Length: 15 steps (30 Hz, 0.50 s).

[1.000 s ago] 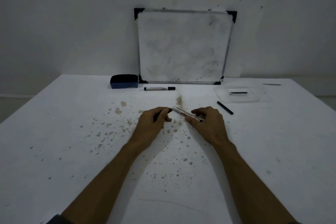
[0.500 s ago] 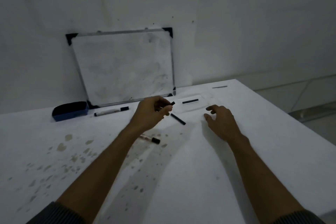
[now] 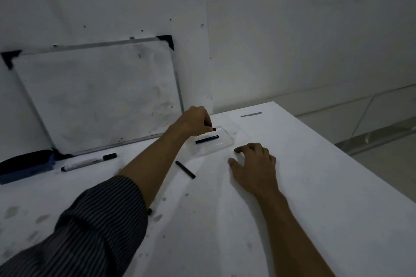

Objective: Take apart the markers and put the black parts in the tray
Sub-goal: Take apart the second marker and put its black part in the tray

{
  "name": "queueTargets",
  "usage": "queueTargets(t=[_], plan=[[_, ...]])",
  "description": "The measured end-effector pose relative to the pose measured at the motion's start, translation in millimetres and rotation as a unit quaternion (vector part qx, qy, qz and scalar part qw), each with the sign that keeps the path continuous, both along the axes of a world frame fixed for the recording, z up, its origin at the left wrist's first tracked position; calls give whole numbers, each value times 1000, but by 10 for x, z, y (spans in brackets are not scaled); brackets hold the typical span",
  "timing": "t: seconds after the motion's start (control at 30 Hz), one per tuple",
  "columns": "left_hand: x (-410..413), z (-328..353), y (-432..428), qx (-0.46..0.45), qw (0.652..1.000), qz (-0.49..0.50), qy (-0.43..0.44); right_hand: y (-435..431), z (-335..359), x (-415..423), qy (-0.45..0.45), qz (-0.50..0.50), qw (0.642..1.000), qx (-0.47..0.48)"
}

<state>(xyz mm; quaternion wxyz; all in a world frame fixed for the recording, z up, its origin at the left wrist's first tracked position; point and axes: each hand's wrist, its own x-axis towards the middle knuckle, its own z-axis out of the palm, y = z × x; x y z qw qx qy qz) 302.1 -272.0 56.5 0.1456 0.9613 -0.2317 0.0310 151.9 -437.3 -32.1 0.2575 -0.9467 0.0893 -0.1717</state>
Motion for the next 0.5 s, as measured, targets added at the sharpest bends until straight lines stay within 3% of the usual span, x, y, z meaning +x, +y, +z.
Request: queueTargets(t=[0.27,0.5], plan=[[49,-98,38,49,999,4,21,19,-2,-16,-7,1,1000,-15],[-563,334,455,-25,998,-14,-53,215,133,-132,19,71,997,14]])
